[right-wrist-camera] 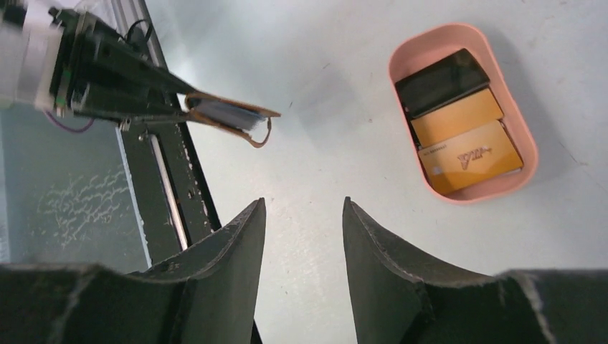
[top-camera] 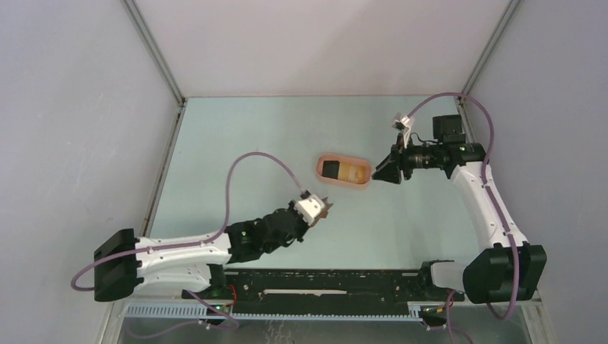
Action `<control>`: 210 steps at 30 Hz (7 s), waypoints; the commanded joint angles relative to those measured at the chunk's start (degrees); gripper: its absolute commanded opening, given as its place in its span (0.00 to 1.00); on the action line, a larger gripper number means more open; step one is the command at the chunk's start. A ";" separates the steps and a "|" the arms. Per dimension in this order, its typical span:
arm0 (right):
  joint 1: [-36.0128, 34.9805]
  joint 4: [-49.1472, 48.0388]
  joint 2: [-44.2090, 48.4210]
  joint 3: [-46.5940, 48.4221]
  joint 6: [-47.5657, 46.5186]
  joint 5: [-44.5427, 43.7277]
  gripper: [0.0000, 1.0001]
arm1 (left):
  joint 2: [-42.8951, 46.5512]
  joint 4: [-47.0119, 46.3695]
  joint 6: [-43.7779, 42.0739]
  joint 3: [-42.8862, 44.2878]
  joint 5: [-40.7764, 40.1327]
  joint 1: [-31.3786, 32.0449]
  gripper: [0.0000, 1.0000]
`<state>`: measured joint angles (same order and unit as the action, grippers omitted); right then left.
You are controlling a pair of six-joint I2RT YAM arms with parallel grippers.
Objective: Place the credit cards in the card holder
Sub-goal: Close the card holder at the center of the board.
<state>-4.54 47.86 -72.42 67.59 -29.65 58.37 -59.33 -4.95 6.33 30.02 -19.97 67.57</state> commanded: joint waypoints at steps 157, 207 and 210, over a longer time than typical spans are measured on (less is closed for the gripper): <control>-31.32 -9.01 -15.62 -3.65 -12.12 -17.99 0.57 | -17.04 -31.69 42.63 -12.44 33.85 -21.69 0.13; -40.11 -20.55 -23.72 -6.73 -7.53 -33.14 0.23 | -29.65 -35.22 45.35 -15.81 30.89 -20.90 0.00; -40.11 -20.09 -23.36 -6.67 -7.27 -32.85 0.10 | -29.69 -35.22 45.44 -15.81 30.82 -20.90 0.00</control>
<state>-44.29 27.44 -97.23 60.69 -37.82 25.74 -87.83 -44.71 52.56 16.60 12.36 46.22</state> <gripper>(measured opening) 0.163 0.005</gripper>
